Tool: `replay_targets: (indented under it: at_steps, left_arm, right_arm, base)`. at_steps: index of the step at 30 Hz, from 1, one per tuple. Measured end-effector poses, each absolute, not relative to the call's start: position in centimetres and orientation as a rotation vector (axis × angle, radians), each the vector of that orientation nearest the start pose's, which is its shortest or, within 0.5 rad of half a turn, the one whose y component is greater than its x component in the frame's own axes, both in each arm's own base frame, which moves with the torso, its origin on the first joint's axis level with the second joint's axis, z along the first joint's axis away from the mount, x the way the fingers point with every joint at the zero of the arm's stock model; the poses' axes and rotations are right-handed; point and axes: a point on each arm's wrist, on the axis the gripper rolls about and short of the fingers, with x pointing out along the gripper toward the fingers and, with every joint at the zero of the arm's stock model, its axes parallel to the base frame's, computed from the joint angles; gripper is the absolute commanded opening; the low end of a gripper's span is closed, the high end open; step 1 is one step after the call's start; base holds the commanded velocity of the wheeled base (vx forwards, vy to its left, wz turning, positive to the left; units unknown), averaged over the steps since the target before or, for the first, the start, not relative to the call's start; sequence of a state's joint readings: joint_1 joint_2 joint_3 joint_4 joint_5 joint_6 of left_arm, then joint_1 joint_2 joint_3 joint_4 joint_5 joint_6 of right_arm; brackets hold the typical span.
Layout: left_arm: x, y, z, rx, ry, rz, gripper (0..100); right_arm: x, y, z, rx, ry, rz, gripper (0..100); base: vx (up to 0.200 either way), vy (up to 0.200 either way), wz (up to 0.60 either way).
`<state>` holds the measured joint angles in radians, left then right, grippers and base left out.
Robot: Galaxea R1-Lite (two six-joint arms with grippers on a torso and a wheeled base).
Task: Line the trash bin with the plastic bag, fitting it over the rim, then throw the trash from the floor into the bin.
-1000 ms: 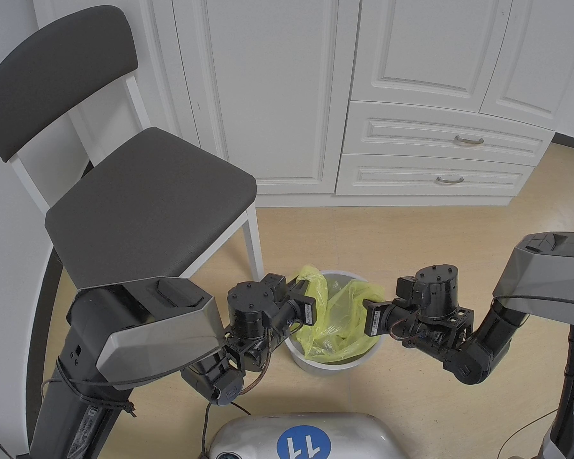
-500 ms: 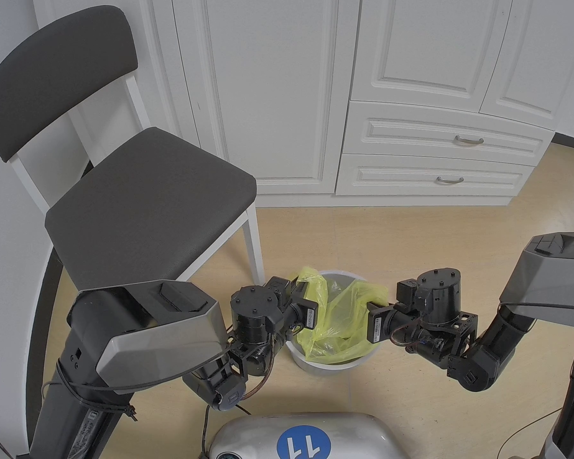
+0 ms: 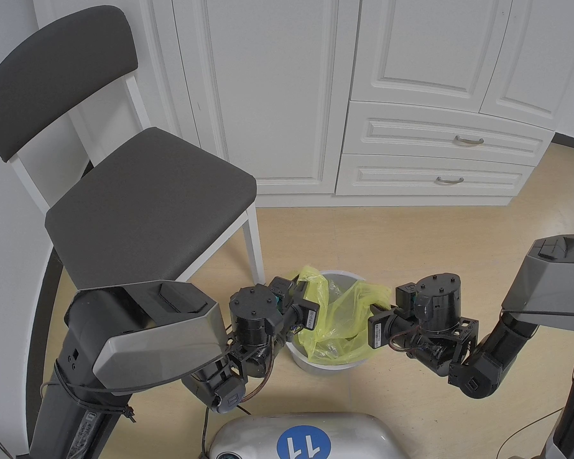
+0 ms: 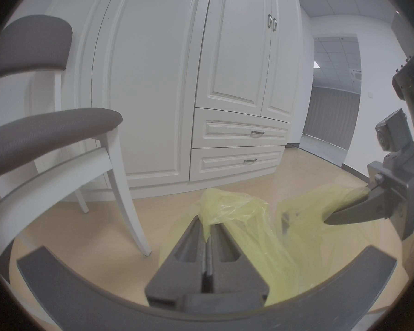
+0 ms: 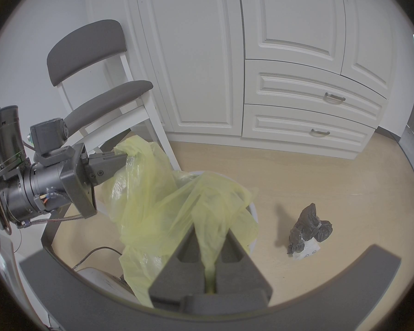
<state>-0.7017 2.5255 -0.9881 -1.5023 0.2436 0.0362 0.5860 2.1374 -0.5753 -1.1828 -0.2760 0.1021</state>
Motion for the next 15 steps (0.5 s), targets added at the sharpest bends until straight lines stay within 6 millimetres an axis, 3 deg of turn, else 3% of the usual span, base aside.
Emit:
replay_targets:
  at_steps: [7,15]
  left_arm:
    - [33.8,-26.2,0.3,0.054,0.008,-0.420,0]
    - [35.2,-24.6,0.8,0.049,0.002,-0.381,0]
  right_arm:
    - [28.2,17.1,4.6,-0.070,0.349,0.269,0]
    - [29.5,14.8,5.0,-0.098,0.340,0.202,0]
  base:
    - [0.000,0.000,0.00]
    - [0.000,0.000,0.00]
